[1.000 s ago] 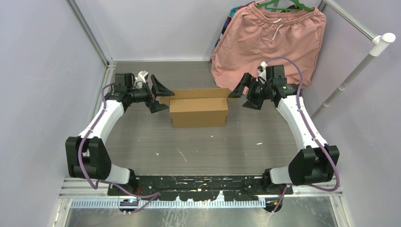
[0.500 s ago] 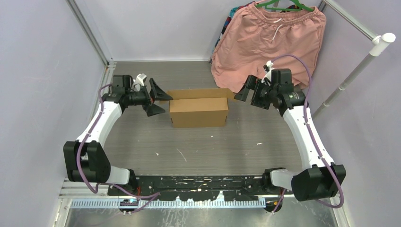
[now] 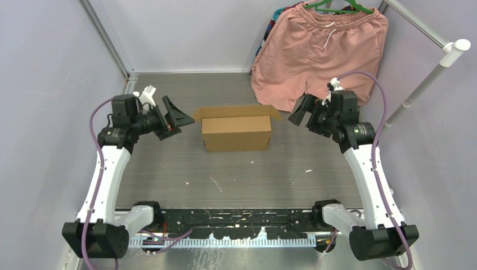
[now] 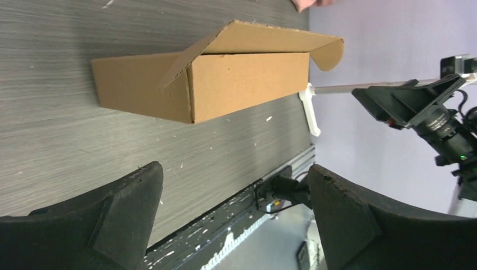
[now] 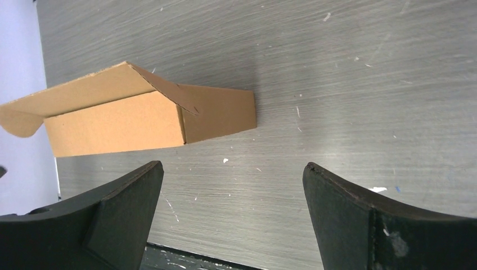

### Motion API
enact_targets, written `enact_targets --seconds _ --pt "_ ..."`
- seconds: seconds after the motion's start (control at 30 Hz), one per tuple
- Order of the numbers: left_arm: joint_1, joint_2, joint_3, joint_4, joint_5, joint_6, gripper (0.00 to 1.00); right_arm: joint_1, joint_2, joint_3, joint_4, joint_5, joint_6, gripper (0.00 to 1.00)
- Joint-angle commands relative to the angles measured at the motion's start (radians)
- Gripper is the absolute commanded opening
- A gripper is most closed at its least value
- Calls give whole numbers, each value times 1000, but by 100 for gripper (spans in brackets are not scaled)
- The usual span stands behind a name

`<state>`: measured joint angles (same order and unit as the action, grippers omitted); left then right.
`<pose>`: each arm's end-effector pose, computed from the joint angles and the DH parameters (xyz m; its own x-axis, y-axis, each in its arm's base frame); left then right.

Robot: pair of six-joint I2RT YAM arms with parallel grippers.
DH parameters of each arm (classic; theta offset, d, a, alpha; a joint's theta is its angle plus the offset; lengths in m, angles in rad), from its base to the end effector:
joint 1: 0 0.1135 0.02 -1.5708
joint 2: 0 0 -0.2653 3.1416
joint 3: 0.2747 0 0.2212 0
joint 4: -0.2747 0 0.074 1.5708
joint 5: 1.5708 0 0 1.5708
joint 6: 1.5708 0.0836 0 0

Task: Fold the paper box

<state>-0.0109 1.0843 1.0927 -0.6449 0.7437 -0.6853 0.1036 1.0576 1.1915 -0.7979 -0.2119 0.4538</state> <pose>0.2167 -0.0590 0.3293 -0.8098 -0.4570 -0.3679 0.0516 0.5693 -0.8205 0.2124 0.0398 0.3365 -0.6675 0.3615 -0.6510 0.0298 0.8865 0.4617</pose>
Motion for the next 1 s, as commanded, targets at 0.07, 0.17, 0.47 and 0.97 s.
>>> enact_targets --seconds 0.07,0.17,0.47,0.97 --pt "6 -86 44 -174 -191 148 100 1 -56 57 -133 100 84 100" --pt "6 -88 38 -227 -184 169 100 1 -91 59 -142 65 86 100" --pt "5 -281 -104 -96 -196 140 100 1 -173 80 -198 -12 63 100" --pt "5 -343 101 -177 -164 188 100 0 -195 227 -250 -17 -25 100"
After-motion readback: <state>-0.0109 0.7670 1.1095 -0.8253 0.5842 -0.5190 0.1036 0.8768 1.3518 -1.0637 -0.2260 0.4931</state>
